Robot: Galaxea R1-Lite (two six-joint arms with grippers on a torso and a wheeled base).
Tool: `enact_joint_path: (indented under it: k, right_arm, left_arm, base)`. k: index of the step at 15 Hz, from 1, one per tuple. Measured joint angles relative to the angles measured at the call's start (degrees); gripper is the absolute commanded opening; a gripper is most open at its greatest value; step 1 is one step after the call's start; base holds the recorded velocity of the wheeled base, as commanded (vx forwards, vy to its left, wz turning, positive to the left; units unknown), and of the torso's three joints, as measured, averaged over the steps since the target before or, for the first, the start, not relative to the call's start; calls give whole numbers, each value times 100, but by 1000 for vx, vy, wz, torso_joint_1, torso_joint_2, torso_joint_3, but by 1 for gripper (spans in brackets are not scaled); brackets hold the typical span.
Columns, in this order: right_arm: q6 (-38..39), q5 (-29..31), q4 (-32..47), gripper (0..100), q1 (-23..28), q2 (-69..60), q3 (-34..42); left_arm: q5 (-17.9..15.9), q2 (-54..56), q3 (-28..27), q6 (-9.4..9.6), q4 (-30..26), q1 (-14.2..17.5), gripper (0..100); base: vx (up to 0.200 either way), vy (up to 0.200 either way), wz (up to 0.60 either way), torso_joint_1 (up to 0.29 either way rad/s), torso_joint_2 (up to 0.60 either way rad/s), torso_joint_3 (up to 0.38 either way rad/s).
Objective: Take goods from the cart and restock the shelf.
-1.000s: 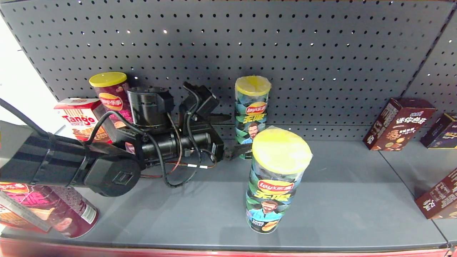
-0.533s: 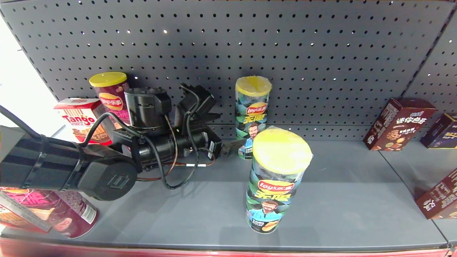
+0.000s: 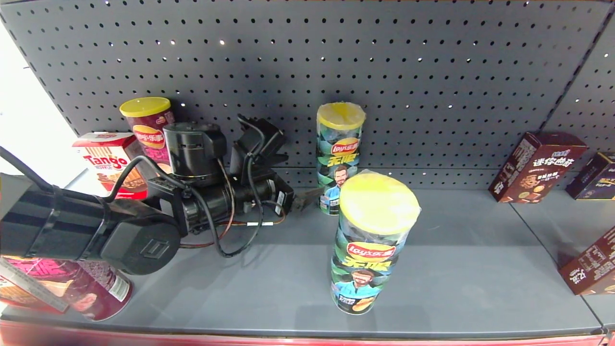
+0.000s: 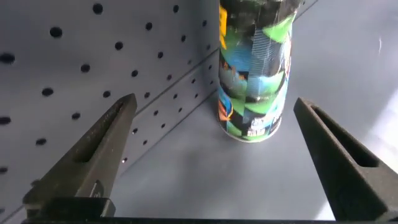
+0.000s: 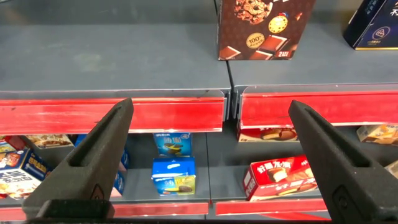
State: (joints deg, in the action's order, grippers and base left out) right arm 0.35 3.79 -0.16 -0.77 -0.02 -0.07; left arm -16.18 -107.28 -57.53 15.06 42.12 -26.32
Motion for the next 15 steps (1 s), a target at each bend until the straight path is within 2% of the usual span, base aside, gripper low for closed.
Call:
enact_joint_path:
  k: [2,7,15]
  right_arm:
    - [0,0,0,100,0,0,2]
    - [0,0,0,100,0,0,2]
    - [0,0,0,100,4,0,0]
  left_arm:
    - [55,35,116,-1,30,57,100]
    - [540,78,152,-1,27,77,100]
    - [729,-121,-90,5,-2,44,100]
  base:
    - [0,0,0,0,0,0]
    - [0,0,0,0,0,0]
    - [0,0,0,0,0,0]
